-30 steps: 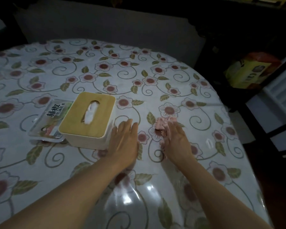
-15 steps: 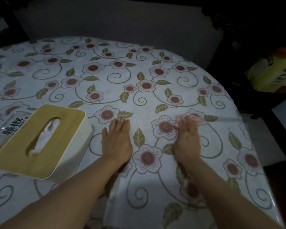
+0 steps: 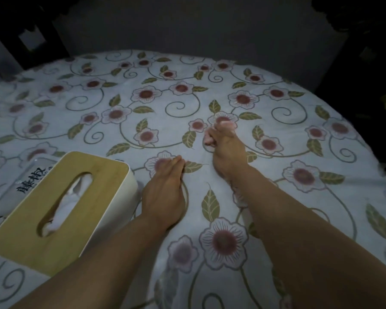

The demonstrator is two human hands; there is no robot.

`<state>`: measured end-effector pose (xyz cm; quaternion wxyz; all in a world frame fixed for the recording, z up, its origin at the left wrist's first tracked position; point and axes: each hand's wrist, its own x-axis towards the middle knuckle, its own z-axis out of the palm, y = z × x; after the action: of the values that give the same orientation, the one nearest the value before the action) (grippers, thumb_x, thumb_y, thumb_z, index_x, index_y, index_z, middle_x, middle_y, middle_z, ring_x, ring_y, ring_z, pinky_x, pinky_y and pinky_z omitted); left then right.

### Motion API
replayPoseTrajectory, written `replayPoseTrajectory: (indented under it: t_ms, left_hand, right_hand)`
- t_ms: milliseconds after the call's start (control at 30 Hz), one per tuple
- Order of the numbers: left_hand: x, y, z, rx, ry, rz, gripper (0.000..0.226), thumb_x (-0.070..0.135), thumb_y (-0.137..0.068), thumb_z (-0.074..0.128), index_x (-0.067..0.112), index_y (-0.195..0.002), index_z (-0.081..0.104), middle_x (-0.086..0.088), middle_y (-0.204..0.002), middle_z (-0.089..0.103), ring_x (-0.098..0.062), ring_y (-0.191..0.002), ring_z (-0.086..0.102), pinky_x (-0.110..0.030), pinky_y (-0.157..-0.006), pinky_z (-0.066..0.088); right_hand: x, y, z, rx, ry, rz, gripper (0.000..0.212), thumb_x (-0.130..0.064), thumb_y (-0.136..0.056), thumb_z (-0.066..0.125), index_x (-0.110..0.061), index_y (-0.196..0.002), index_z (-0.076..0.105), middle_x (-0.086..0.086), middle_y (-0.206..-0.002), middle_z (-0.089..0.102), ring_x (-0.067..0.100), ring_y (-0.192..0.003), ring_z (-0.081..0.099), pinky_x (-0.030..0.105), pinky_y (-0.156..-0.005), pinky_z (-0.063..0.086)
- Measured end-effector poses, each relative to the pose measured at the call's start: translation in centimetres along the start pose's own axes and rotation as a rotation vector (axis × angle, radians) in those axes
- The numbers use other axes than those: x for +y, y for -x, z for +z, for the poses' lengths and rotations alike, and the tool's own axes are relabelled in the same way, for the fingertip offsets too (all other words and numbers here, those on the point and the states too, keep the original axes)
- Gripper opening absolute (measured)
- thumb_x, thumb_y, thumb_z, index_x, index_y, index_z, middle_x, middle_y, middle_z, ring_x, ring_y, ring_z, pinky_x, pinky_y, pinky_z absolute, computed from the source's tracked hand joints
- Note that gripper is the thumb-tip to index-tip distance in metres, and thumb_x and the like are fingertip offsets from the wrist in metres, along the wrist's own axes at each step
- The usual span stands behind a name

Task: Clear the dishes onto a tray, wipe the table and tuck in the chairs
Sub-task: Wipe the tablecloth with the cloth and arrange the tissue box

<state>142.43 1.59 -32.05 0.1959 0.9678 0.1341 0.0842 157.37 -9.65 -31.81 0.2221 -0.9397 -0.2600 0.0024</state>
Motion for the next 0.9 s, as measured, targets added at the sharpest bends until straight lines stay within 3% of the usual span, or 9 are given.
replayPoseTrajectory:
  t_ms: [200, 267, 333, 400, 467, 567, 667, 767, 900]
  left_hand:
    - [0.2, 0.0, 0.0, -0.042, 0.055, -0.055, 0.058, 0.014, -0.094, 0.042, 0.011, -0.148, 0.021, -0.003, -0.156, 0.02, -0.016, -0.143, 0.018, -0.028, -0.115, 0.017]
    - [0.1, 0.0, -0.1, -0.053, 0.073, -0.043, 0.059, 0.013, -0.093, 0.045, 0.01, -0.148, 0.023, -0.003, -0.156, 0.02, -0.015, -0.143, 0.019, -0.027, -0.116, 0.016]
    - [-0.2, -0.1, -0.2, -0.048, 0.087, -0.012, 0.058, 0.003, -0.092, 0.041, 0.007, -0.147, 0.025, -0.007, -0.155, 0.023, -0.017, -0.143, 0.019, -0.021, -0.115, 0.011]
    - [-0.3, -0.1, -0.3, -0.042, 0.101, 0.006, 0.058, -0.002, -0.09, 0.04, 0.005, -0.146, 0.027, -0.008, -0.154, 0.025, -0.018, -0.143, 0.019, -0.015, -0.11, 0.006]
    - [-0.4, 0.0, -0.4, -0.046, 0.095, 0.012, 0.058, -0.002, -0.09, 0.04, 0.004, -0.146, 0.027, -0.009, -0.154, 0.026, -0.019, -0.143, 0.019, -0.014, -0.109, 0.006]
    - [-0.1, 0.1, -0.1, -0.057, 0.071, 0.015, 0.057, -0.001, -0.091, 0.038, 0.003, -0.146, 0.026, -0.011, -0.154, 0.024, -0.022, -0.143, 0.018, -0.022, -0.115, 0.008]
    - [0.6, 0.0, -0.2, -0.086, 0.006, -0.015, 0.055, 0.004, -0.092, 0.038, 0.005, -0.146, 0.027, -0.012, -0.156, 0.02, -0.025, -0.144, 0.015, -0.034, -0.118, 0.013]
    - [2.2, 0.8, -0.5, -0.163, -0.089, -0.034, 0.06, 0.006, -0.09, 0.04, 0.013, -0.147, 0.022, -0.005, -0.158, 0.01, -0.024, -0.145, 0.008, -0.048, -0.114, 0.019]
    - [5.4, 3.2, 0.5, -0.249, -0.117, 0.004, 0.061, 0.011, -0.092, 0.039, 0.021, -0.149, 0.016, 0.004, -0.159, 0.003, -0.019, -0.145, 0.001, -0.053, -0.114, 0.015]
  right_hand:
    - [-2.2, 7.6, 0.5, -0.1, -0.232, -0.272, 0.036, -0.02, -0.098, 0.041, -0.019, -0.13, 0.057, 0.003, -0.137, 0.055, 0.018, -0.127, 0.049, 0.034, -0.111, 0.035]
    - [-2.2, 11.4, 0.1, -0.153, -0.245, -0.429, 0.04, -0.015, -0.093, 0.042, -0.014, -0.129, 0.059, 0.004, -0.136, 0.055, 0.019, -0.129, 0.049, 0.035, -0.111, 0.035]
    - [-0.6, 12.6, -1.0, -0.208, -0.153, -0.515, 0.049, -0.012, -0.085, 0.046, -0.022, -0.132, 0.055, -0.003, -0.14, 0.052, 0.016, -0.132, 0.045, 0.034, -0.112, 0.03]
    - [2.0, 11.4, -2.3, -0.134, -0.057, -0.383, 0.046, -0.01, -0.088, 0.048, -0.027, -0.13, 0.056, -0.006, -0.136, 0.054, 0.015, -0.122, 0.051, 0.035, -0.106, 0.038]
    - [6.0, 9.5, -3.9, 0.022, -0.02, -0.068, 0.041, -0.007, -0.09, 0.05, -0.02, -0.128, 0.054, 0.004, -0.13, 0.056, 0.023, -0.115, 0.055, 0.037, -0.095, 0.046]
    - [9.5, 8.2, -5.5, 0.073, 0.153, 0.253, 0.056, 0.0, -0.085, 0.048, -0.01, -0.14, 0.041, 0.018, -0.144, 0.038, 0.034, -0.13, 0.039, 0.038, -0.103, 0.035]
    - [5.6, 10.1, -3.7, 0.127, 0.136, 0.168, 0.044, -0.014, -0.085, 0.055, -0.013, -0.129, 0.052, 0.012, -0.132, 0.048, 0.03, -0.123, 0.044, 0.035, -0.1, 0.036]
    - [0.3, 16.3, -1.9, 0.0, -0.049, -0.045, 0.046, -0.022, -0.088, 0.037, -0.013, -0.131, 0.053, 0.009, -0.137, 0.047, 0.025, -0.128, 0.043, 0.024, -0.102, 0.033]
    - [2.3, 19.1, -4.1, -0.158, -0.149, -0.309, 0.046, -0.013, -0.094, 0.045, -0.017, -0.14, 0.046, 0.003, -0.149, 0.04, 0.021, -0.136, 0.037, 0.024, -0.112, 0.027]
